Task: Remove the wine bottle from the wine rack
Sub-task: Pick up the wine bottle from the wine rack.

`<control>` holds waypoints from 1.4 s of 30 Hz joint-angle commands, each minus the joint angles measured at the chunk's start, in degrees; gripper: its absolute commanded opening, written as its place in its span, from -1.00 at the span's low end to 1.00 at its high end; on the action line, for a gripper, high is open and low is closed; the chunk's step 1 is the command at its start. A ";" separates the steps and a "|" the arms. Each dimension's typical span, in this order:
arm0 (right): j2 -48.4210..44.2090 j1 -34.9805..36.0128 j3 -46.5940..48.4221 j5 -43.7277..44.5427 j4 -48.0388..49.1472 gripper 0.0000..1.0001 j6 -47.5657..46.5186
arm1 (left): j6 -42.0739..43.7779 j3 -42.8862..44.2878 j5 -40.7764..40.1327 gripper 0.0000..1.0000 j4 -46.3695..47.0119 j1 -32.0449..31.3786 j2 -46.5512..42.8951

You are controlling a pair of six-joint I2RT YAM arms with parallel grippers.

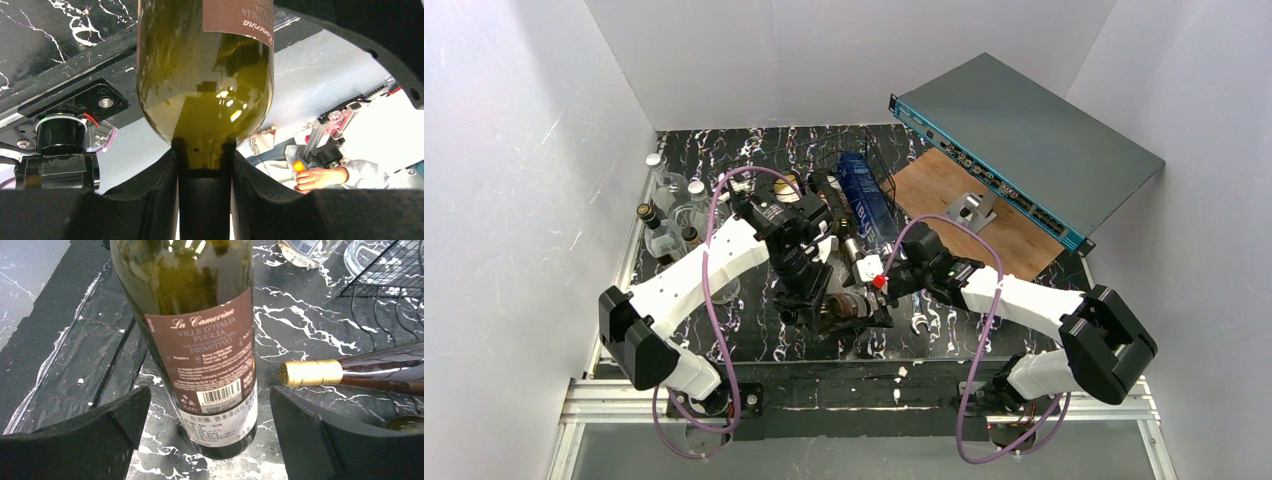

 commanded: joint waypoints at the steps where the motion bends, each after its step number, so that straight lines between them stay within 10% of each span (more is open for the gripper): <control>1: 0.68 0.52 -1.97 -1.59 7.39 0.97 3.12 | 0.86 3.64 4.14 -1.00 0.91 -0.34 0.16; 14: 3.65 1.57 -5.14 1.24 13.45 0.96 4.84 | -0.26 4.04 7.50 -0.81 3.81 -0.26 2.21; 35: 6.76 0.79 -3.18 -0.37 9.52 -0.03 2.89 | -3.15 -3.20 10.09 0.49 10.94 0.00 -4.07; 42: 6.97 -0.10 -2.87 -1.23 8.94 -0.13 3.13 | -5.73 -8.67 11.27 0.61 17.34 1.88 -10.05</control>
